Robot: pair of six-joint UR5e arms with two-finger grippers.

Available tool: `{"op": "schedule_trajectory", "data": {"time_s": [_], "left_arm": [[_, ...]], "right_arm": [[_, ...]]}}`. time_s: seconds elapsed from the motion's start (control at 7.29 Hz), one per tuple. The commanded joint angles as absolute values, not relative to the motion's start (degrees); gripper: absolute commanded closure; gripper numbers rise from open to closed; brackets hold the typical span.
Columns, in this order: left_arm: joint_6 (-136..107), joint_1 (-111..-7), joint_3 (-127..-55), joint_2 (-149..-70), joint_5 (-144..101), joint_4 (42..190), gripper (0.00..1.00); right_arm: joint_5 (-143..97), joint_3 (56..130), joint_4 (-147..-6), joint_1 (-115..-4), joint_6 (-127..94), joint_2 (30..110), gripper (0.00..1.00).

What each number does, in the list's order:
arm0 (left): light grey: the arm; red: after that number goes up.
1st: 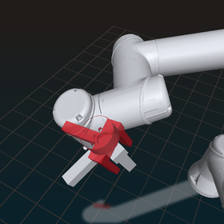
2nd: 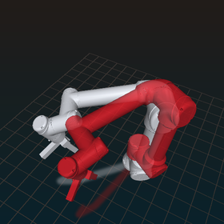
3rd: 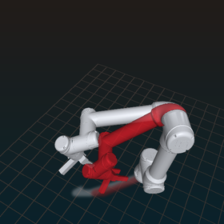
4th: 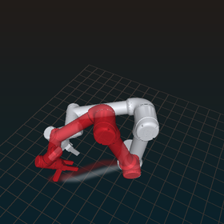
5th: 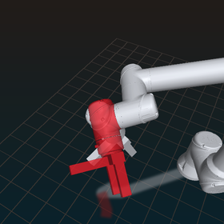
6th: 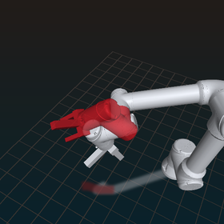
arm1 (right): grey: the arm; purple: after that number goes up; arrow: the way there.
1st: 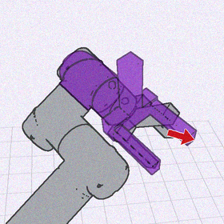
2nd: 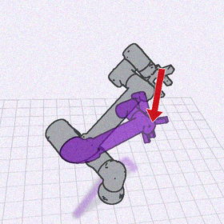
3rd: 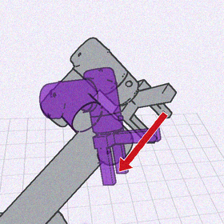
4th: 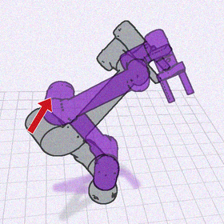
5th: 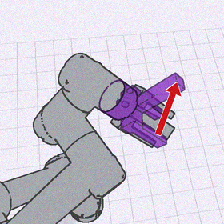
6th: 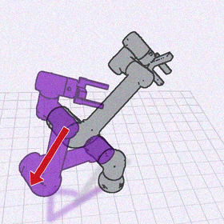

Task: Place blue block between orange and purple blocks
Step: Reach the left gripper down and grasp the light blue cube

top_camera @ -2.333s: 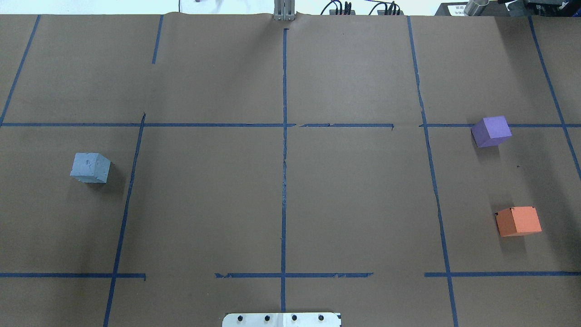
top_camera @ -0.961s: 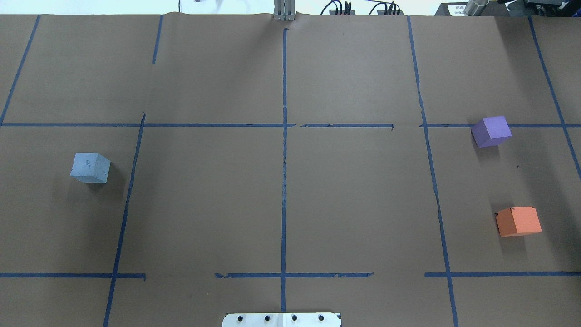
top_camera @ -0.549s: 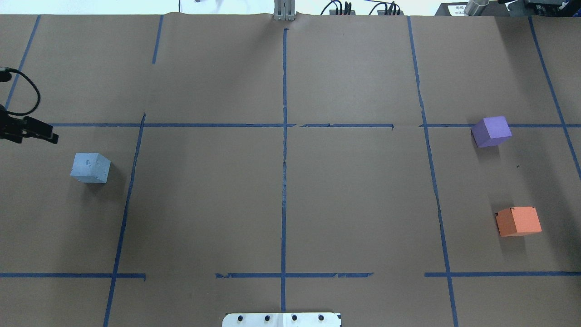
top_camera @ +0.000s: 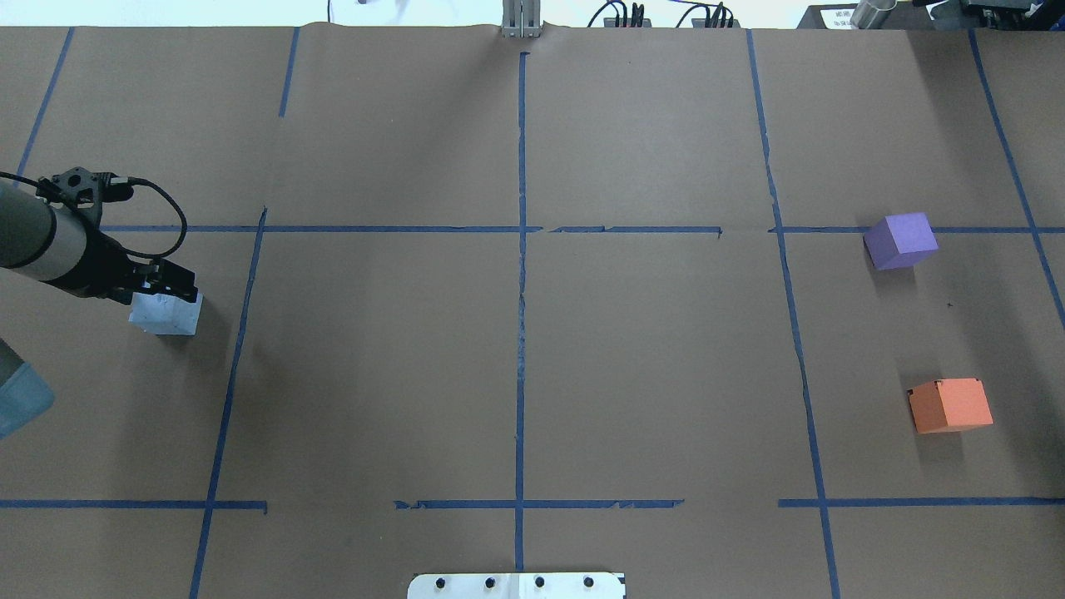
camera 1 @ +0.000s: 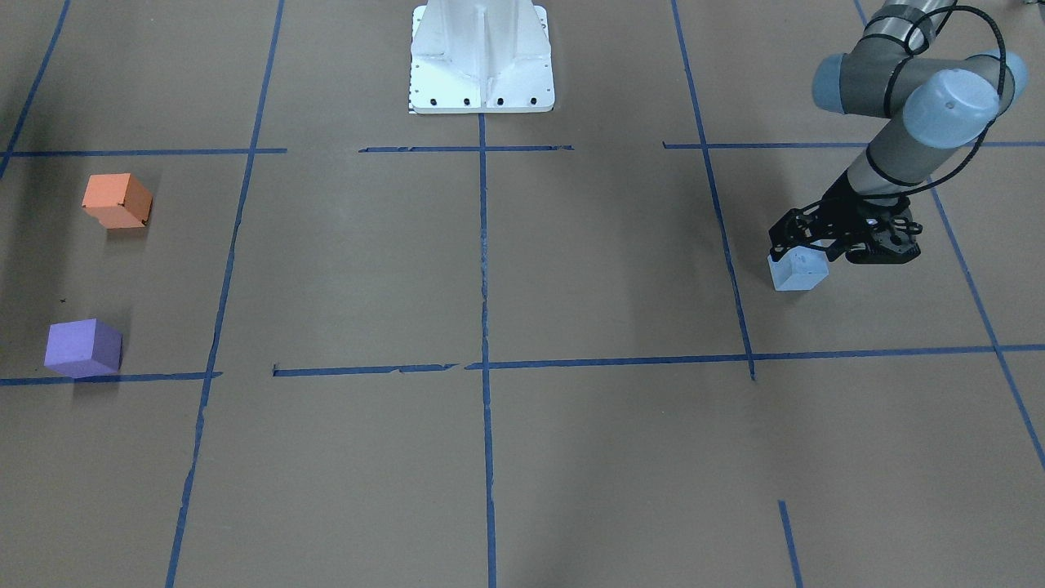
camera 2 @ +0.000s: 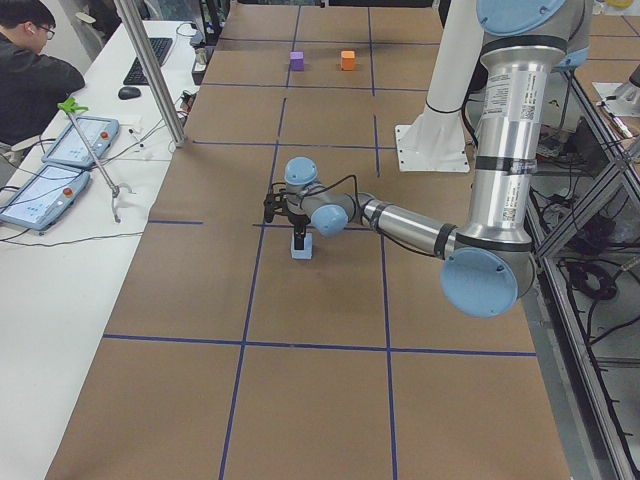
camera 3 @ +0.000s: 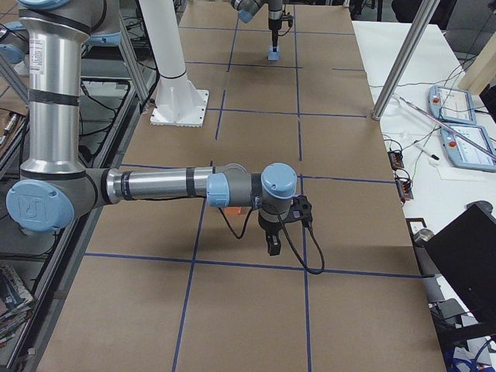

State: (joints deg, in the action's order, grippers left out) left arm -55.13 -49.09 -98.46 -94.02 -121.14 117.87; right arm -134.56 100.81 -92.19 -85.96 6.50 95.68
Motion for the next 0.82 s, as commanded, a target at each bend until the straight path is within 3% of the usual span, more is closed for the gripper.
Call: {"op": "schedule_trajectory", "data": {"time_s": [0.0,0.27,0.41,0.55,0.69], "left_arm": [[-55.1,-47.6,-96.0,-94.8,-119.2,117.8,0.00],[-54.9,-46.8,-95.2,-94.9,-117.7,117.7,0.00],[-55.3,-46.8,-95.3,-94.9,-117.9,117.7,0.46],[-55.2,-46.8,-95.5,-94.9,-118.2,117.7,0.82],[-55.3,-46.8,-96.9,-95.5,-118.5,117.3,0.87]], "right_arm": [[-134.6,100.8,-92.2,-86.0,6.5,95.8,0.00],[-134.6,100.7,-92.2,-86.0,6.5,95.8,0.00],[-134.6,100.7,-92.2,-86.0,6.5,95.8,0.00],[-134.6,100.7,-92.2,-86.0,6.5,95.7,0.00],[-134.6,100.8,-92.2,-86.0,6.5,95.8,0.00]]}}
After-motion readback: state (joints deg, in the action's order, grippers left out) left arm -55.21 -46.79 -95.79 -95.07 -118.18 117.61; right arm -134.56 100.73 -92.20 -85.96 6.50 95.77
